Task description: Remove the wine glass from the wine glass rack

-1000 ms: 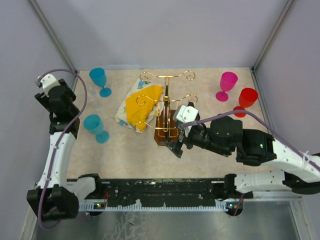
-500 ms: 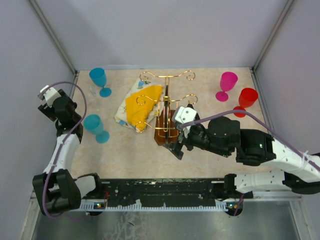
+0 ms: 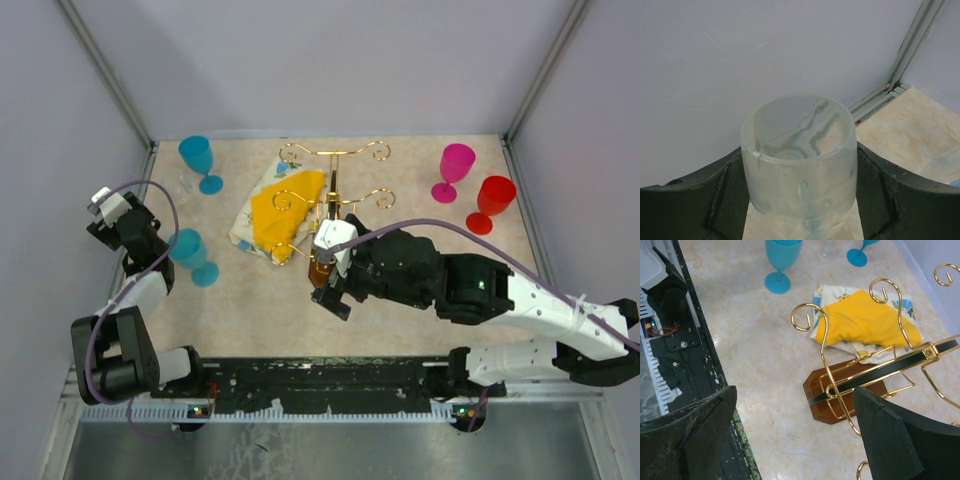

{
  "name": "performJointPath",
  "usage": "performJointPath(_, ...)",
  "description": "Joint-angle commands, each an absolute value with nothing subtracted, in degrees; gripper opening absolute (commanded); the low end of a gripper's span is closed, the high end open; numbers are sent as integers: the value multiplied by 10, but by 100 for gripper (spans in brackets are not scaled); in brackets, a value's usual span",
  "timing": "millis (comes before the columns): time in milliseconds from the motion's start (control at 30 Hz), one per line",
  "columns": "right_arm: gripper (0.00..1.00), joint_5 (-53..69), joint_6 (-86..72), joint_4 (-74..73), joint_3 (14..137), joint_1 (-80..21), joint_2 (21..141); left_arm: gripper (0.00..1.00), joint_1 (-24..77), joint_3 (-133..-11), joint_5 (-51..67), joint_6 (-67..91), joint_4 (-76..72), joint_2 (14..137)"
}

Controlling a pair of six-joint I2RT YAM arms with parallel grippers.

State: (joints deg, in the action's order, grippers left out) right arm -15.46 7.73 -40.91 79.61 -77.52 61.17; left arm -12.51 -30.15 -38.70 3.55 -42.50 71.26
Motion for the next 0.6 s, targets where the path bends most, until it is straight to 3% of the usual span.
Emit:
performJointPath(0,99,-143,69,-394,820,-763,597,58,-135,-285,-351,28,-536,728)
performJointPath(233,99,-151,60,-413,817,-758,582,55,-148,-284,-328,1,-615,779)
performJointPath(567,99,-160,53,-412,782,-750,551,55,-185,-277,-292,30,-600,782)
